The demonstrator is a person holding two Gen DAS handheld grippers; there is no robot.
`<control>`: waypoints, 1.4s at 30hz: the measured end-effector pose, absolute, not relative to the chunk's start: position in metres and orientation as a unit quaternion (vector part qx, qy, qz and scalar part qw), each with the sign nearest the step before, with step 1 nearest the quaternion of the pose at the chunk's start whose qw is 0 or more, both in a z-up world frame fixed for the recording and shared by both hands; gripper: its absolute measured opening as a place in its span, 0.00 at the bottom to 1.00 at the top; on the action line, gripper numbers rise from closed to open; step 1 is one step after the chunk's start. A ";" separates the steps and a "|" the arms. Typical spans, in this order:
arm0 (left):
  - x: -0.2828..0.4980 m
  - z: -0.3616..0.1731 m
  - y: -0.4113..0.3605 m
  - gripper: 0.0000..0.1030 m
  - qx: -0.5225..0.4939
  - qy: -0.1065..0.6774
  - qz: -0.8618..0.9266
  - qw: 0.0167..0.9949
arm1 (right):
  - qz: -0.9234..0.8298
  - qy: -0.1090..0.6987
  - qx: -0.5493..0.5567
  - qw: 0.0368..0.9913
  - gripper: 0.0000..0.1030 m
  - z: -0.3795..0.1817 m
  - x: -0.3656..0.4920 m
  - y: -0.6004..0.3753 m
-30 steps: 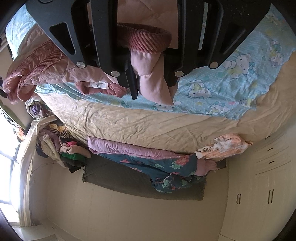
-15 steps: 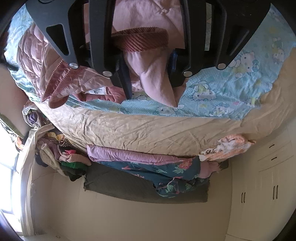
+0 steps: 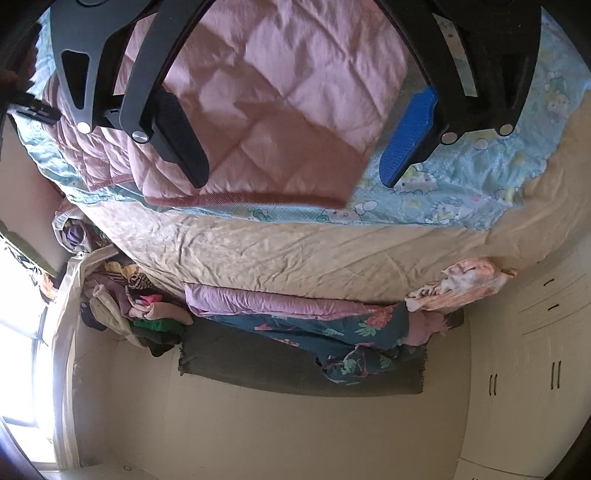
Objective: Fold large clothes
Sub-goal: 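Grasp the folded edge of the jacket with both tools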
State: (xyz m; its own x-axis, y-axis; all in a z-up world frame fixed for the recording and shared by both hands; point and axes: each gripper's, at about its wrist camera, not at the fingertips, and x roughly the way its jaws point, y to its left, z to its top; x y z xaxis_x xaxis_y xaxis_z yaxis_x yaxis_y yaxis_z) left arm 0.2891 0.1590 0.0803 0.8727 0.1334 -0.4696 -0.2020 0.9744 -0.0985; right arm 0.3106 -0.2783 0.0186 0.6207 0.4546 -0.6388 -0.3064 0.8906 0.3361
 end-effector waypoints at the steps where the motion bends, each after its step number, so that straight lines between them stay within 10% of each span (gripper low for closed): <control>1: 0.288 0.080 0.159 0.85 -0.072 0.237 0.088 0.965 | 0.210 0.374 0.096 0.898 0.86 0.023 0.308 -0.281; 24: 0.268 -0.045 0.201 0.90 -0.133 0.364 0.071 0.919 | 0.151 0.378 -0.035 0.913 0.92 0.000 0.319 -0.314; 29: 0.281 -0.042 0.191 0.42 -0.109 0.363 0.079 0.922 | 0.144 0.391 -0.034 0.908 0.92 -0.015 0.341 -0.301; 32: 0.289 -0.032 0.187 0.24 -0.096 0.354 0.080 0.927 | 0.147 0.392 -0.019 0.908 0.36 -0.016 0.351 -0.295; 34: 0.298 -0.022 0.188 0.20 -0.098 0.344 0.083 0.930 | 0.136 0.385 -0.017 0.913 0.19 -0.007 0.358 -0.292; 42: 0.345 -0.011 0.190 0.18 -0.091 0.345 0.119 0.926 | 0.101 0.360 0.008 0.928 0.17 0.019 0.395 -0.290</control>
